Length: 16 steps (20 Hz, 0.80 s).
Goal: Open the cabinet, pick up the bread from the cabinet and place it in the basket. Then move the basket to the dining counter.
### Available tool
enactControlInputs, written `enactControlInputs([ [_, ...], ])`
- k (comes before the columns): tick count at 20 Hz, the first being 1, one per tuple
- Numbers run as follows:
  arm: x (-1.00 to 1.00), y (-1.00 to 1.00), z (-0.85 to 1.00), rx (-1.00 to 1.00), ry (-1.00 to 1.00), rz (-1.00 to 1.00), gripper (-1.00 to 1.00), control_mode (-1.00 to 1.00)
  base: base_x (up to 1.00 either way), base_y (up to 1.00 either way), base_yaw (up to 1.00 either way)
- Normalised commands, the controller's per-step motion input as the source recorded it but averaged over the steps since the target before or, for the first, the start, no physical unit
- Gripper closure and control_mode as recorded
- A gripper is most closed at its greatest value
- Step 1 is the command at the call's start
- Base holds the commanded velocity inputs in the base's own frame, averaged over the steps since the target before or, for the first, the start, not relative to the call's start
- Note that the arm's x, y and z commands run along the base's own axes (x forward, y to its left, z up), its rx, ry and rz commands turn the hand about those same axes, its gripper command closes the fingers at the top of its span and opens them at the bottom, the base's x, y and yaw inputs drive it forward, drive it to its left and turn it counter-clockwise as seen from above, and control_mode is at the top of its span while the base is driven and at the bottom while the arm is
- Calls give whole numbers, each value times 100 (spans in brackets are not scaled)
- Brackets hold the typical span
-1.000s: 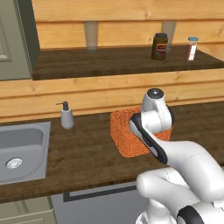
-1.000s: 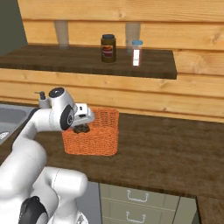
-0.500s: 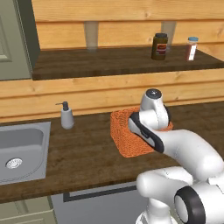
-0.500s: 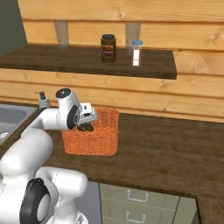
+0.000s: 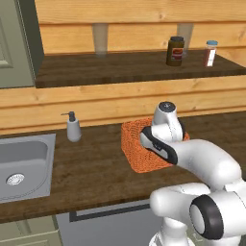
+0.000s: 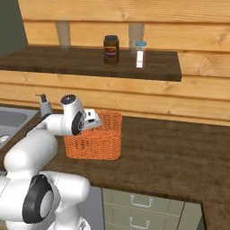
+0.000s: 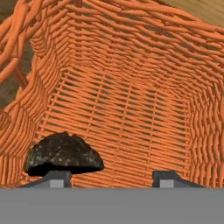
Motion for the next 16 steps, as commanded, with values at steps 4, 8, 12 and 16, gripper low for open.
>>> enactControlInputs([
  [4, -27, 35, 74, 0, 0, 0, -100, -100, 0, 0, 0],
  [8, -51, 48, 79, 0, 1, 0, -100, -100, 0, 0, 0],
  [12, -65, 12, 10, 0, 6, 0, -100, -100, 0, 0, 0],
  [16, -51, 7, -48, -1, 7, 0, -100, -100, 0, 0, 0],
])
